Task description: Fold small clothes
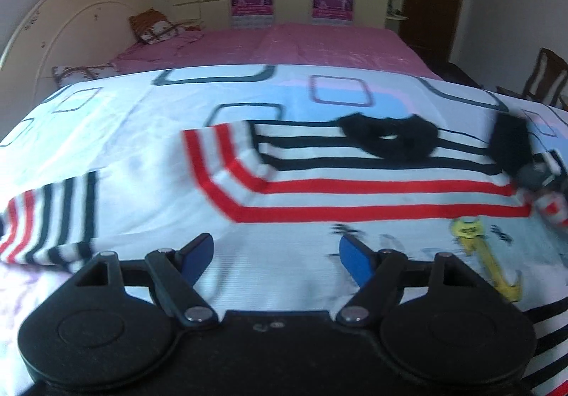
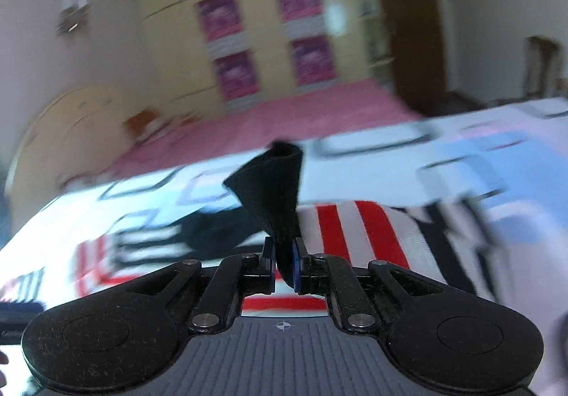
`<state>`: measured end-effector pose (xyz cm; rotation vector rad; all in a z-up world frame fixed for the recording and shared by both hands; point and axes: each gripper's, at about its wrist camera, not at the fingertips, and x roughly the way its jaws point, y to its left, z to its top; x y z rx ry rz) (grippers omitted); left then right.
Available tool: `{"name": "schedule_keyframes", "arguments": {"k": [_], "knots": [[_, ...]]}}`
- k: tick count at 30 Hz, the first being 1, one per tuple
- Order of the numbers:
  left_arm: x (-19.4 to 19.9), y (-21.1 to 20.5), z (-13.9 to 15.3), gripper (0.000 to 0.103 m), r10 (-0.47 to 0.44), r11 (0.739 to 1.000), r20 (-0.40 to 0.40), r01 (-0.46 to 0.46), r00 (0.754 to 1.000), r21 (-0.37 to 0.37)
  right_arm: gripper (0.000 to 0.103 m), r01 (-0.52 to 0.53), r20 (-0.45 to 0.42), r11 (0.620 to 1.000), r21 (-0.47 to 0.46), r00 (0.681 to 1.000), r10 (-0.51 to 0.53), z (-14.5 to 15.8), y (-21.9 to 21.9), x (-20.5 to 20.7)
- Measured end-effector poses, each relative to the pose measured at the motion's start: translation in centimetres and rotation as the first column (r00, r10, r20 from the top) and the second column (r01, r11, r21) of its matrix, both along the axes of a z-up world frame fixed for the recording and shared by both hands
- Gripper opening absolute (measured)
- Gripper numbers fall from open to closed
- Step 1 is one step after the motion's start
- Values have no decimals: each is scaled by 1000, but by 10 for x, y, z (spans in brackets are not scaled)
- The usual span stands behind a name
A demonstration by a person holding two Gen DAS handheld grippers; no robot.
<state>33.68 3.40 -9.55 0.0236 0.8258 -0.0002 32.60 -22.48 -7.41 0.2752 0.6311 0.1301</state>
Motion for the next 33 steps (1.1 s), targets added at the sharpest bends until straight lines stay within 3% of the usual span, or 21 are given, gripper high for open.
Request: {"name": "schedule_keyframes", "arguments": {"k": [5, 9, 11, 12, 13, 16, 18, 21, 24, 25, 27, 28, 33], "knots": [[2, 28, -3, 77, 22, 999, -16, -23, 1000, -45, 9, -124, -98, 992, 9, 987, 124, -31, 67, 11], [4, 28, -4, 77, -6, 994, -20, 4, 1000, -108, 9, -168, -138, 986, 14, 976, 168, -37, 79, 7], [6, 20, -5, 79, -27, 989, -18, 24, 999, -148, 21, -163, -137, 987, 13, 977, 163, -33, 74, 6], [9, 14, -5, 80, -48, 983, -28, 42, 998, -176, 49, -150, -131, 989, 13, 980, 151, -30, 70, 5], [10, 10, -7, 81, -71, 978, -40, 62, 997, -199, 69, -129, -113, 992, 8, 985, 130, -26, 63, -2], [19, -14, -18, 80, -158, 959, -88, 131, 984, -252, 70, -73, -62, 994, -87, 996, 67, -13, 44, -21], [23, -32, -28, 75, -203, 949, -106, 169, 974, -266, 70, -28, -56, 991, -130, 998, 21, -9, 23, -35], [31, -54, -47, 54, -246, 941, -140, 202, 959, -271, 70, 55, -74, 981, -188, 995, -70, -12, -12, -54], [33, -65, -54, 44, -243, 945, -98, 213, 965, -247, 70, 126, -105, 968, -217, 983, -151, -21, -43, -66], [34, -67, -55, 38, -239, 948, -93, 212, 966, -239, 70, 150, -115, 964, -220, 977, -178, -24, -52, -69], [35, -69, -55, 14, -234, 947, -78, 210, 969, -242, 69, 186, -128, 957, -221, 967, -218, -31, -67, -71], [36, -68, -56, 9, -244, 939, -75, 216, 967, -267, 69, 200, -133, 955, -221, 963, -233, -34, -73, -70], [34, -66, -38, 7, -232, 929, -26, 214, 972, -302, 69, 216, -147, 954, -207, 957, -249, -43, -87, -59]]}}
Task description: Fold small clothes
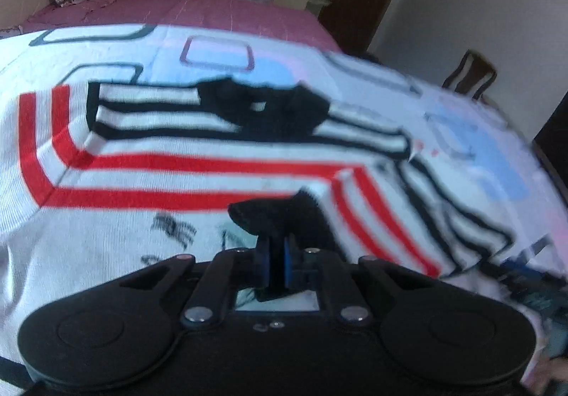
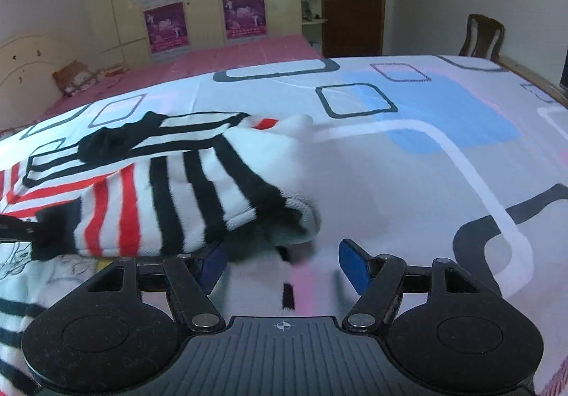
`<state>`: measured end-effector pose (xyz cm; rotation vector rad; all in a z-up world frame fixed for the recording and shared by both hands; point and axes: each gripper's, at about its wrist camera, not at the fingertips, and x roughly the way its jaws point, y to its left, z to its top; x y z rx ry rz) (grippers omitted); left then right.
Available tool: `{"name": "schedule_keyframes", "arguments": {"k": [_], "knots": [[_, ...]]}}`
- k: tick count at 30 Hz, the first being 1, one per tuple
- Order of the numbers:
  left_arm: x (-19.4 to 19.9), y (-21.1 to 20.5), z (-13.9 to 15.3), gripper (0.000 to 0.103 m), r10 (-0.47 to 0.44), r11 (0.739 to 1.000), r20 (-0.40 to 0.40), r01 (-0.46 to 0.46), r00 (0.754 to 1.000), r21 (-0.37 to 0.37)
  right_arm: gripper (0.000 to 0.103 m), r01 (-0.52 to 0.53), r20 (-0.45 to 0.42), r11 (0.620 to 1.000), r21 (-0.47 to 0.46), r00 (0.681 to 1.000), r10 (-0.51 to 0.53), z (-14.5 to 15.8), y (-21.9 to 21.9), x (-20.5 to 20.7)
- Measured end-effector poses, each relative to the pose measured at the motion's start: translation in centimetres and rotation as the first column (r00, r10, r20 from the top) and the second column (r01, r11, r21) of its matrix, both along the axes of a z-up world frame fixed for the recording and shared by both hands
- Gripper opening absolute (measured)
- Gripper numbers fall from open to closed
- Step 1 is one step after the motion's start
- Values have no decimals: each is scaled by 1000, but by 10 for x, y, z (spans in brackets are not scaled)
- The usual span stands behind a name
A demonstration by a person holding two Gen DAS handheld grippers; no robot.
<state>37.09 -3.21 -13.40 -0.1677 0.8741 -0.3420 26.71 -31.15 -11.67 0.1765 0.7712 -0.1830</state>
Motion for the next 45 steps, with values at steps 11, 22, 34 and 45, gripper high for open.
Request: {"name": "schedule_keyframes", "arguments": {"k": [11, 22, 34, 45], "knots": [[17, 67, 53, 7, 134, 990, 148, -138, 980, 20, 20, -33, -32, 999, 34, 999, 34, -13, 4, 26], [13, 65, -9, 15, 123, 977, 48, -130, 991, 168, 17, -29, -62, 999, 40, 998, 31, -8, -2, 11], [7, 44, 10, 26, 71, 983, 124, -90, 990, 160, 61, -52, 26, 994, 94, 998, 50, 10, -24, 63], [18, 27, -22, 28, 49, 969, 120, -76, 992, 235, 29, -63, -1, 980, 188, 998, 64, -24, -46, 158]]}}
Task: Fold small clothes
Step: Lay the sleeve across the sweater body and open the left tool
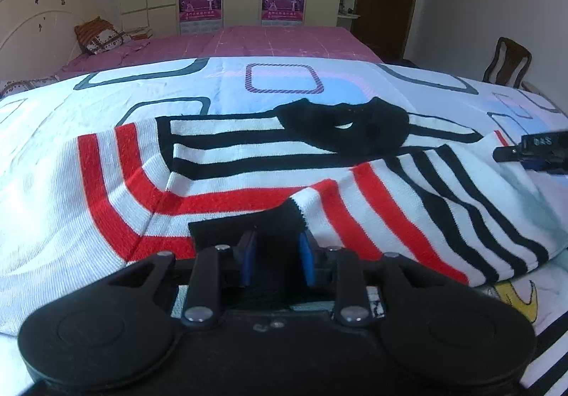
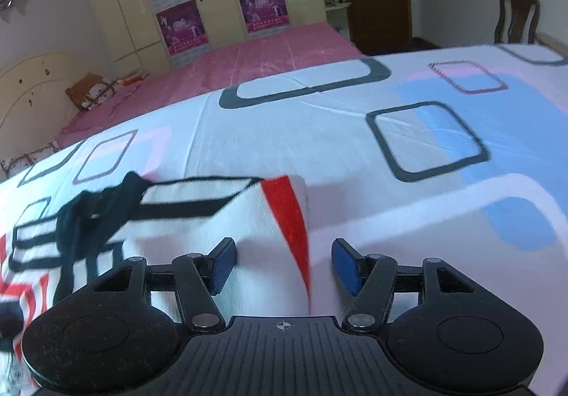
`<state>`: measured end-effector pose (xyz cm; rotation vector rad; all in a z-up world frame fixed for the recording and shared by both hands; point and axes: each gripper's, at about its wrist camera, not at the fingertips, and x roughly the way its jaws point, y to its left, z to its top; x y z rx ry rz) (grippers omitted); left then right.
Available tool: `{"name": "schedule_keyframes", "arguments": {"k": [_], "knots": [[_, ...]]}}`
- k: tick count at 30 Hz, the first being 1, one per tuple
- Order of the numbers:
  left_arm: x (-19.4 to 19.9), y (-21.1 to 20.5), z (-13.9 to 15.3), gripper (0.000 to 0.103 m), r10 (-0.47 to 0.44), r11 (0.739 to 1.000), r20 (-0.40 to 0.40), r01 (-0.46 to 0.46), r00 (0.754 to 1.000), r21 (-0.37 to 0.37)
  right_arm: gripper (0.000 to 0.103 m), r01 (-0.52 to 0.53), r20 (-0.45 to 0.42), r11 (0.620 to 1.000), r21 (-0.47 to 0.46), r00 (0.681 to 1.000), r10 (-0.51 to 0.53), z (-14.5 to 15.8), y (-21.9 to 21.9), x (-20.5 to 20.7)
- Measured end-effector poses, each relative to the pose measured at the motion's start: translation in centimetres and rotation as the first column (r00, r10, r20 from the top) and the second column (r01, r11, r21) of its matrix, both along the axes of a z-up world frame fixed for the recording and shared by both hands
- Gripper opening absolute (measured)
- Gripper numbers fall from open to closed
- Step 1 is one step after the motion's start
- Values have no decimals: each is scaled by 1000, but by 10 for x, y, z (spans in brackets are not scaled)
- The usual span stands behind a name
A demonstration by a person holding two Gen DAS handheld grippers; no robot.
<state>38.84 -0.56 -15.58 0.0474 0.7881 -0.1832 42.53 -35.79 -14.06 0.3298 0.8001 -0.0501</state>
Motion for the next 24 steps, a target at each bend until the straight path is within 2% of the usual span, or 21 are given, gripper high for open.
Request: {"name": "schedule_keyframes", "arguments": {"k": [2, 3, 4, 7, 9, 11, 14, 15, 17, 18, 19, 21, 24], "knots": [[-1, -2, 0, 28, -2, 1000, 2, 2, 1000, 16, 27, 16, 0, 999, 29, 1000, -16, -3, -4, 7], [-1, -3, 0, 28, -3, 1000, 3, 3, 1000, 21, 22, 13, 4, 1000, 26, 1000, -13, -3, -4, 8], [-1, -3, 0, 28, -3, 1000, 3, 3, 1000, 22, 15, 11, 13, 1000, 5, 1000, -11, -2, -3, 6], [-1, -3, -1, 28, 4, 1000, 4, -4, 1000, 22, 8, 95, 29, 991, -97, 995, -93, -5, -10, -1], [-1, -4, -2, 29, 2, 999, 12, -2, 1000, 35, 8, 87, 29, 991, -100, 996, -84, -9, -13, -4], [-1, -5, -2, 28, 3, 999, 7, -4, 1000, 35, 8, 56, 29, 988, -142, 998, -52, -3, -7, -4], [0, -2, 3, 28, 15, 1000, -16, -15, 1000, 16, 8, 67, 63, 987, -144, 996, -58, 11, -4, -12], [-1, -1, 5, 28, 17, 1000, -19, -17, 1000, 14, 9, 65, 75, 988, -141, 996, -55, 16, -1, -16], [-3, 1, 7, 29, 20, 1000, -18, -20, 1000, 16, 19, 27, 94, 988, -152, 996, -13, 24, 13, -23], [-4, 2, 6, 30, 21, 1000, -17, -20, 1000, 20, 41, -3, 102, 987, -163, 995, 20, 27, 23, -28], [-3, 4, 3, 32, 22, 1000, -21, -21, 1000, 23, 54, -27, 107, 984, -176, 993, 46, 27, 33, -31], [-1, 7, 3, 32, 28, 1000, -29, -28, 999, 5, 54, -85, 91, 978, -189, 990, 104, 22, 48, -30], [1, 9, 9, 32, 46, 999, -57, -47, 997, -1, 54, -117, -17, 967, -225, 993, 116, 2, 60, -25]]}}
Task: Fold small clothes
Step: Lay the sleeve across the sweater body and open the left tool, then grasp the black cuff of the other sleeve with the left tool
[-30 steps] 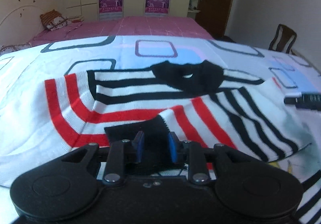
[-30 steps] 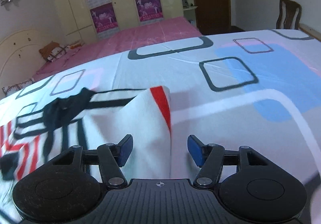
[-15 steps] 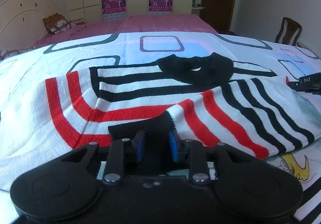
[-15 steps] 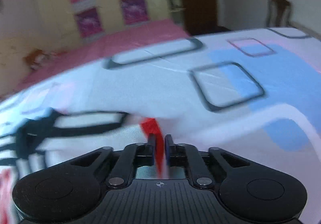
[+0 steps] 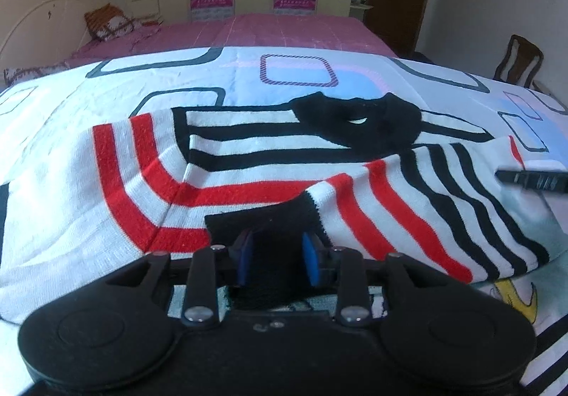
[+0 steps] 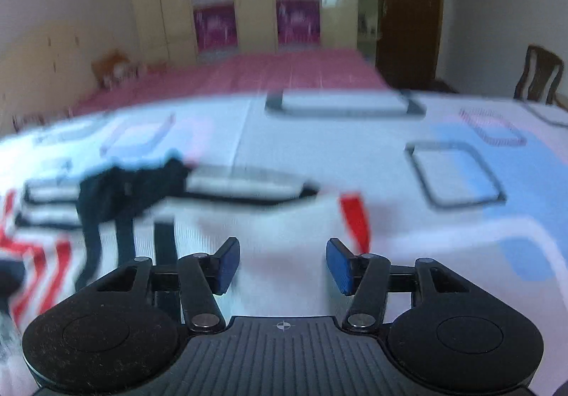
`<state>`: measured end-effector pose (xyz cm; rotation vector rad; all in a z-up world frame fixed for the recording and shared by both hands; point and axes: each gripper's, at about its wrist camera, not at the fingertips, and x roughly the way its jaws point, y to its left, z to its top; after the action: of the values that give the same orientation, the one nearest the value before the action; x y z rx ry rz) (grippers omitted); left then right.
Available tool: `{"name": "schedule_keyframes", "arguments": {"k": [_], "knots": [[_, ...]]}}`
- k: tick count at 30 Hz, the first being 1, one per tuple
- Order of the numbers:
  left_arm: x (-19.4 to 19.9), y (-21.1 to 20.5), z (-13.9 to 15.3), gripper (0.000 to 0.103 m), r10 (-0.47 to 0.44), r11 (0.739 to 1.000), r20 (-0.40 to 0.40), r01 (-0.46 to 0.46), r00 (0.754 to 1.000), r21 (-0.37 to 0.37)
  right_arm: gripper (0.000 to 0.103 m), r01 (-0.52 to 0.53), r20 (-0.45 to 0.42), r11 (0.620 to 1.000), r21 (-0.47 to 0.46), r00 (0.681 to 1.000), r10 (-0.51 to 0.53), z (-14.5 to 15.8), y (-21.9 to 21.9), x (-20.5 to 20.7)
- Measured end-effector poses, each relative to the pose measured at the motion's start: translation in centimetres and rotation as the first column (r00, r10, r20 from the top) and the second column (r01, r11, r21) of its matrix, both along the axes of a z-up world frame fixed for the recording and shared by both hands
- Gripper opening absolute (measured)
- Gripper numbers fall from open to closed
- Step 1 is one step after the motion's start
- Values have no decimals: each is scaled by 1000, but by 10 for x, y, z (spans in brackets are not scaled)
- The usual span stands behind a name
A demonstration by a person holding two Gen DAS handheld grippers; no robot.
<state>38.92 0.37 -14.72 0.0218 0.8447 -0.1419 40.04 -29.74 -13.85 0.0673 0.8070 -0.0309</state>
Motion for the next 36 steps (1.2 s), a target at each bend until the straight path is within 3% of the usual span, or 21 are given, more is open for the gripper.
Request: {"name": "schedule_keyframes", "arguments": {"k": [2, 5, 11, 15, 21, 29, 36], "knots": [[-2, 1, 3, 35, 11, 1000, -7, -11, 1000, 4, 54, -5, 2, 999, -49, 1000, 5, 3, 6, -2], [-8, 8, 8, 47, 31, 999, -4, -31, 1000, 8, 54, -22, 46, 1000, -21, 999, 23, 19, 17, -12], [-21, 27, 22, 54, 79, 997, 15, -79, 997, -2, 54, -109, 38, 992, 57, 993, 107, 23, 58, -23], [-32, 46, 33, 59, 112, 994, 33, -112, 993, 5, 54, -148, -30, 988, 39, 988, 149, 6, 87, -25], [-46, 94, 38, 61, 209, 978, 26, -209, 977, -15, 54, -171, 23, 980, 97, 985, 170, 24, 115, -35], [-70, 174, 35, 62, 362, 931, -17, -363, 932, -32, 54, -254, 44, 959, 125, 967, 251, 34, 175, -34], [-87, 241, 32, 62, 506, 857, -57, -509, 861, -77, 54, -277, 45, 952, 128, 961, 273, 32, 210, -28]]}}
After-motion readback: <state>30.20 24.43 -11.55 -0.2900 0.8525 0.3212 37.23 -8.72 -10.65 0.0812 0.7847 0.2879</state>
